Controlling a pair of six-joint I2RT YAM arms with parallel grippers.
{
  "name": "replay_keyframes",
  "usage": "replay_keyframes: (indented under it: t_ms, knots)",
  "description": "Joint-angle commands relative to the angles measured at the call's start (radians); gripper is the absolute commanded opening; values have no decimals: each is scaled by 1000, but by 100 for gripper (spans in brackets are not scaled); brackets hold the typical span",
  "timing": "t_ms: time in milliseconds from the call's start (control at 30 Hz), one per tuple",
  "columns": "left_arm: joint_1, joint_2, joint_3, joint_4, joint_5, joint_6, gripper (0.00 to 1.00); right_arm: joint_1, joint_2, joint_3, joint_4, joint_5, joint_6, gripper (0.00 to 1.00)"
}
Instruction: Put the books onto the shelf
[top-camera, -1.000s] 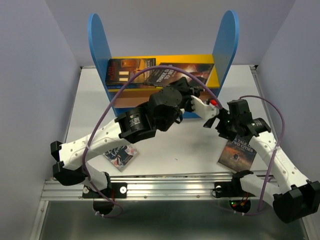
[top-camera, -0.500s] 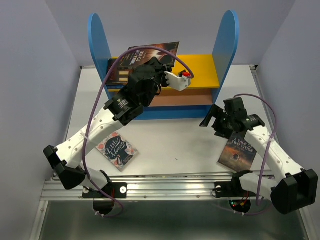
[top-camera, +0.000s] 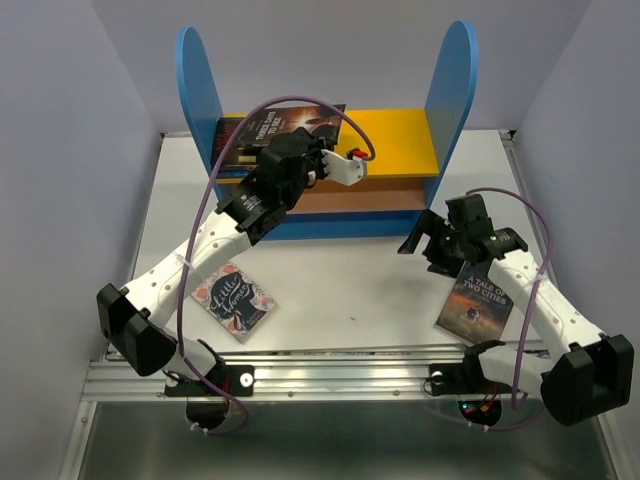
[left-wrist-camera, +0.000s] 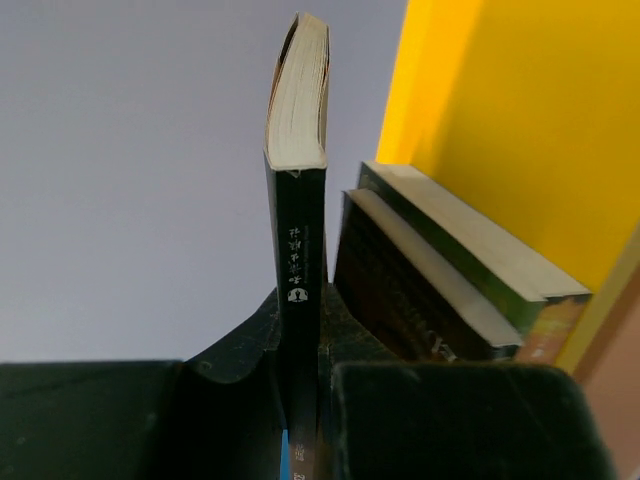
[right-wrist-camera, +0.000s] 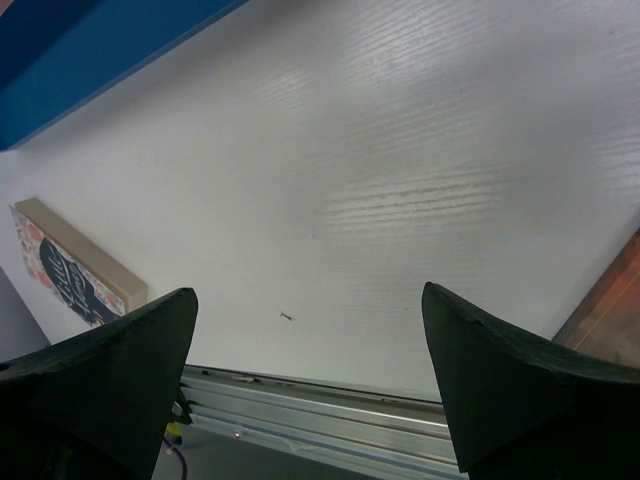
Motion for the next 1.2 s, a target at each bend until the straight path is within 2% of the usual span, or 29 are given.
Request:
replay_keyframes:
  t_ms: [0,233,400,567,767,1000,1167]
  knots:
    - [2,-72,-44,97,16,10,0,1,-5,17,39,10,-1,100]
    - [49,-78,-72,48,5,-19,0,1,6,18,42,11,12,100]
    - [74,-115,-113,31,49,-27,0,1,13,14,42,14,16,100]
    - [94,-118,-107,-18,50,-48,0,1,23,12,45,8,29,100]
    - [111,-109,-86,-61,20,-62,5,1,26,12,50,8,41,100]
    - [125,-97,-95,-50,-3,-57,6,1,13,11,48,10,46,100]
    - [140,-92,-75,-79,34,-70,6,1,6,6,49,13,47,100]
